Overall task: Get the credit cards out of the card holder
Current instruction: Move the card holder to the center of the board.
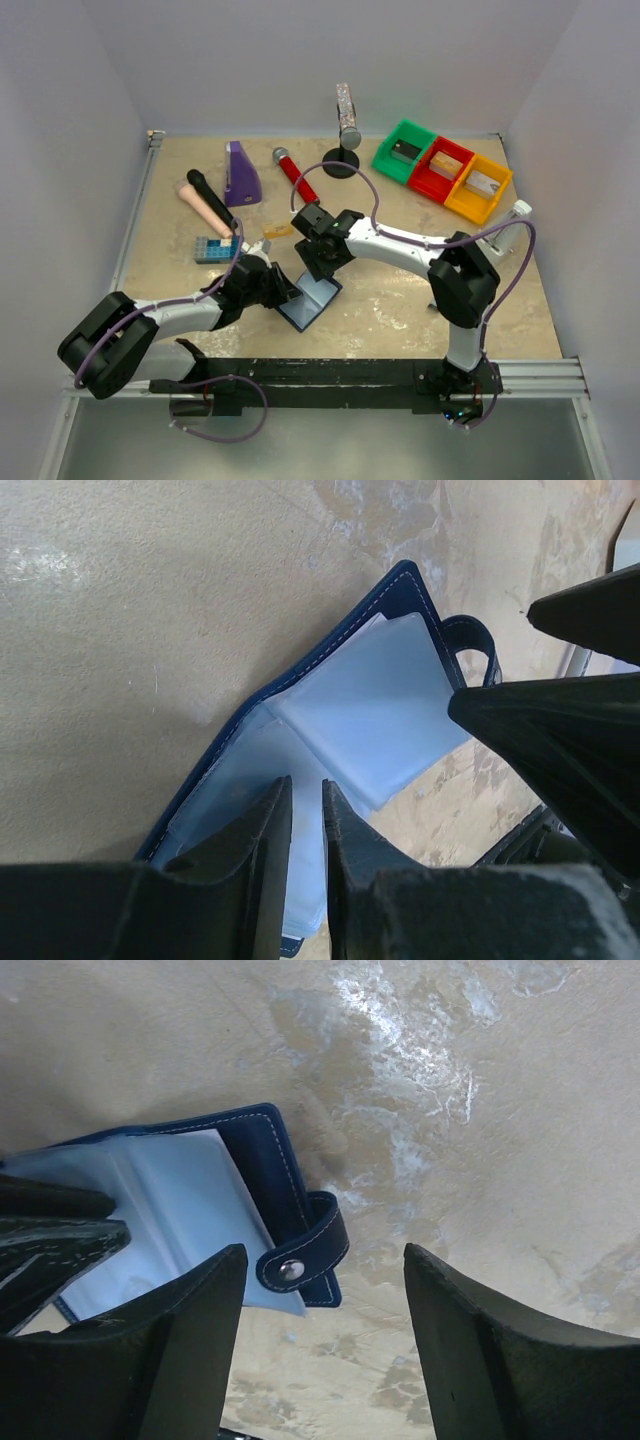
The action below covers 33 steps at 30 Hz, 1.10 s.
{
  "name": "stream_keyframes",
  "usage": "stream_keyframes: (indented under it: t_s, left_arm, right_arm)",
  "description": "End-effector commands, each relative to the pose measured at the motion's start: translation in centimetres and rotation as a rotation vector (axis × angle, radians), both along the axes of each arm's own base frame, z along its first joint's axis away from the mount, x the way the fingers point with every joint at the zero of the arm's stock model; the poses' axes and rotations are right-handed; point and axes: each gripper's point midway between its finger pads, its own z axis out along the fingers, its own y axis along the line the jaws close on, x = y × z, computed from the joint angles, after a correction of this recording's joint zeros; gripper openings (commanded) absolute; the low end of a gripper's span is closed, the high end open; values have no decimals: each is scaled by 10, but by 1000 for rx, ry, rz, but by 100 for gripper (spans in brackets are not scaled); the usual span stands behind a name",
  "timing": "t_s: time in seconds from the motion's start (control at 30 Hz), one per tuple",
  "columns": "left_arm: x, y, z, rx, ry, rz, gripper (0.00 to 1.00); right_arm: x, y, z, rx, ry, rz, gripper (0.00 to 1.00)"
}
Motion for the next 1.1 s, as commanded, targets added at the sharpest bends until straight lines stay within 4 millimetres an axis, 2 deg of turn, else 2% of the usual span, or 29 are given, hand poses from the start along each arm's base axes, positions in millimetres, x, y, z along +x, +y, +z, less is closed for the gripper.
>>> stream_keyframes:
  t_s: [0.0, 0.2, 0.33, 0.53, 0.87, 0.97, 1.07]
  left_arm:
    - [-3, 14, -19, 63, 24, 44, 23]
    - [-5, 16, -21, 72, 26, 41, 23]
    - [-6, 16, -23, 77, 27, 38, 23]
    - [-6, 16, -22, 74, 21, 35, 23]
    - [-5, 15, -19, 68, 8, 30, 23]
    - [-5, 16, -19, 70, 6, 26, 23]
    - [-5, 15, -18, 70, 4, 27, 23]
  right_arm:
    - [14, -5, 10, -67, -53, 0, 67]
    - [23, -9, 8, -126, -76, 1, 64]
    - [29, -10, 9, -155, -89, 7, 59]
    - [31, -7, 2, -169, -75, 27, 41]
    - [26, -7, -10, -157, -24, 24, 36]
    - [25, -7, -12, -149, -14, 22, 28]
    - [24, -7, -13, -131, 3, 17, 9]
